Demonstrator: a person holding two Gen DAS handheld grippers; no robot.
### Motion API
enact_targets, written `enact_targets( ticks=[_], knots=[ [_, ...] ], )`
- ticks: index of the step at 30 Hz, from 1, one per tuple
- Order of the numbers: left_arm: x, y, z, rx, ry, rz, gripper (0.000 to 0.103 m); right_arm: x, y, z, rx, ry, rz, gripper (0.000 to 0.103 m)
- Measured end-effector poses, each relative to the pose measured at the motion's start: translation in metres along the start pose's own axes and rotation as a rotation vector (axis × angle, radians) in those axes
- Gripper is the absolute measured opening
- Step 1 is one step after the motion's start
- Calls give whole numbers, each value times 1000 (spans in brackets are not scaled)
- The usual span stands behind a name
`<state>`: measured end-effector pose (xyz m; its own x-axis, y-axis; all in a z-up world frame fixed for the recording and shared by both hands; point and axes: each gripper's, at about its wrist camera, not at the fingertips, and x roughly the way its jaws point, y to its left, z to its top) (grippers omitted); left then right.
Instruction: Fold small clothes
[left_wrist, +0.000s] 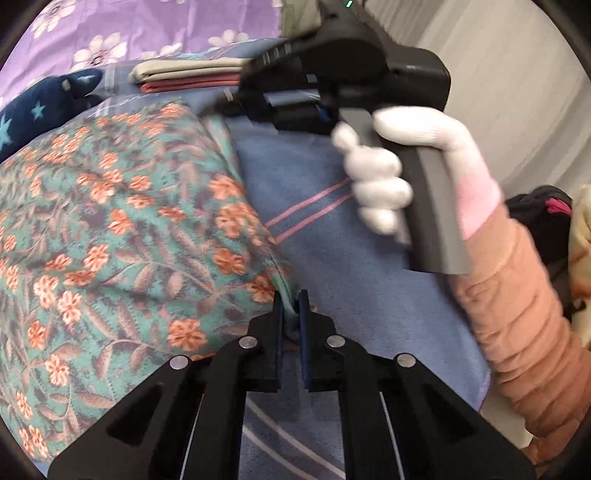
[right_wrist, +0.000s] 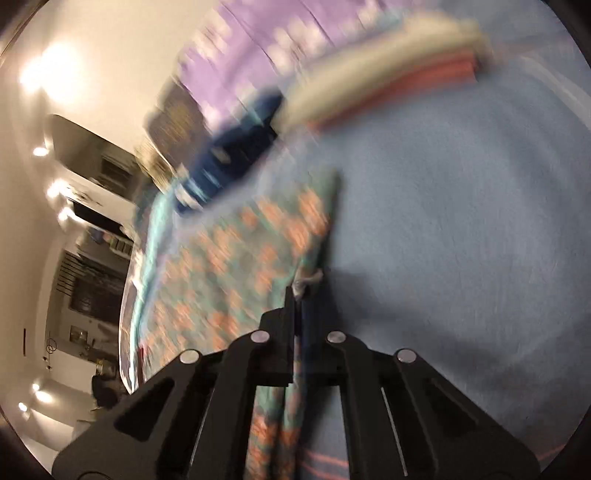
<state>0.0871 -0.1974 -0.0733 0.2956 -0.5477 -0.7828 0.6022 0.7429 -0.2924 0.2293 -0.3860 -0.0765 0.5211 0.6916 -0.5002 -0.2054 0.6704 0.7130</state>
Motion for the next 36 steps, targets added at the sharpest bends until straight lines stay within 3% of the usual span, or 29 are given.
enact_targets(
  ticks=[2, 5, 6, 9, 12, 14, 16, 18, 19, 21, 22, 25, 31, 36],
  knots=[
    [4, -9, 1, 38, 9, -11, 7, 2, 2, 0, -57, -39, -34, 2],
    [17, -20, -1, 67, 68, -65, 0, 27, -22, -3, -36, 13, -110, 2],
    [25, -26, -5, 84, 96, -75, 0, 34, -33, -4, -15, 29, -88, 2],
    [28, -37, -8, 135, 82, -39, 0, 30, -40, 0, 38, 33, -4, 1],
    [17, -38, -5, 126, 64, -27, 1, 27, -41, -6, 20, 29, -7, 2],
    [4, -41, -2, 149, 27, 27, 10, 26, -36, -7, 0, 27, -4, 6],
    [-10, -40, 3, 146, -29, 72, 51, 24, -35, -9, -13, 27, -6, 10],
    [-12, -36, 10, 153, -61, 147, 60, 25, -31, -9, -20, 27, -6, 11],
    [-10, -41, 12, 158, -59, 189, 60, 25, -30, -9, -24, 28, 1, 13],
    [9, -36, 15, 164, -18, 196, 58, 22, -30, -11, -31, 26, 23, 18],
    [21, -26, 18, 153, 21, 183, 44, 19, -30, -12, -34, 21, 39, 22],
    [23, -23, 12, 176, 22, 207, 38, 14, -29, -14, -35, 17, 84, 34],
    [1, -23, -9, 165, 29, 142, 35, 19, -21, -9, -18, 30, 113, 53],
    [7, -25, -12, 187, 18, 141, 35, 7, -39, -7, 134, -1, 237, 55]
  ],
)
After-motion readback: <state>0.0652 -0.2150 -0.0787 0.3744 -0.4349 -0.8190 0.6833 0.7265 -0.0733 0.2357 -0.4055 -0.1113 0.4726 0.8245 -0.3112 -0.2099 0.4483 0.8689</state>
